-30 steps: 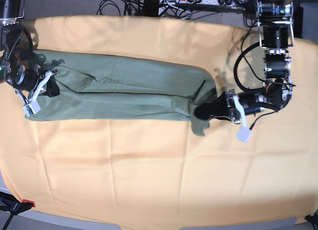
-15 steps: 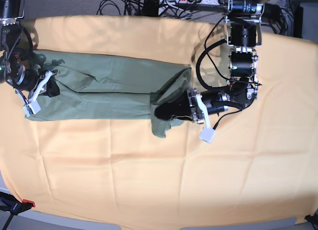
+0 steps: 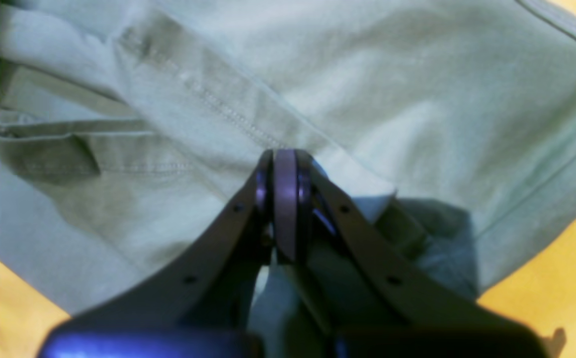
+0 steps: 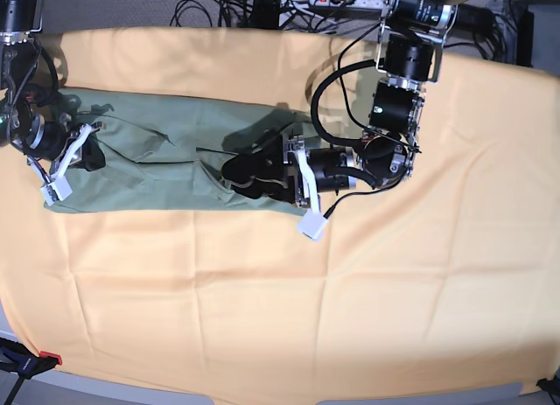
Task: Fold the T-shirt properly
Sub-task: 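Fold the grasped strip end toward the right gripper with the left gripper, then press the folded end flat with the left gripper, then release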
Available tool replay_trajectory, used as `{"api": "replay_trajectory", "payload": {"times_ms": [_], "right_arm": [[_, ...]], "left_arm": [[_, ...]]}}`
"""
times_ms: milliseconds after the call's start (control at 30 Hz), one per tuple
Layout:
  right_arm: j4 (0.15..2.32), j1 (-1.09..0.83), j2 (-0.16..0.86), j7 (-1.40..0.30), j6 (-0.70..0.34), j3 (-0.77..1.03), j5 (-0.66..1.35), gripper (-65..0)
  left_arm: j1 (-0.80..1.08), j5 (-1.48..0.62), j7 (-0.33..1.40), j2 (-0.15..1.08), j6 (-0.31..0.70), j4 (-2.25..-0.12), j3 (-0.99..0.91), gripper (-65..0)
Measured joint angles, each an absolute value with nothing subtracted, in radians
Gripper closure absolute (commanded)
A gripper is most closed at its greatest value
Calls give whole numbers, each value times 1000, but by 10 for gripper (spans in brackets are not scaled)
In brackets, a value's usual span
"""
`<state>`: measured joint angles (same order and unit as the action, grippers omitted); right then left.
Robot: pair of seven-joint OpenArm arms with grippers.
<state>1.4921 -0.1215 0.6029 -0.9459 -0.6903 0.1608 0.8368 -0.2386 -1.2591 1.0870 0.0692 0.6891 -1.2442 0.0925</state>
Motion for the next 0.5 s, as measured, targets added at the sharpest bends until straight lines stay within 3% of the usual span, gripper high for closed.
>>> {"api": "replay_trajectory", "payload": {"times_ms": [167, 333, 400, 467, 500], "right_arm": [[1492, -121, 603, -946, -692, 161, 837, 0], [1492, -121, 603, -946, -692, 161, 837, 0], [1492, -121, 603, -946, -692, 161, 837, 0], [1492, -121, 603, -946, -693, 161, 837, 0], [1492, -121, 603, -946, -693, 161, 837, 0]], "left_arm": [[-239, -1275, 1010, 69, 690, -1244, 88, -405], [-239, -1351, 1053, 68, 690, -1244, 7, -377], [-239, -1411, 1077, 64, 690, -1245, -71, -232], [-242, -1422, 1090, 64, 690, -1245, -157, 0], [-244, -1420, 1113, 64, 691, -1245, -203, 0]]}}
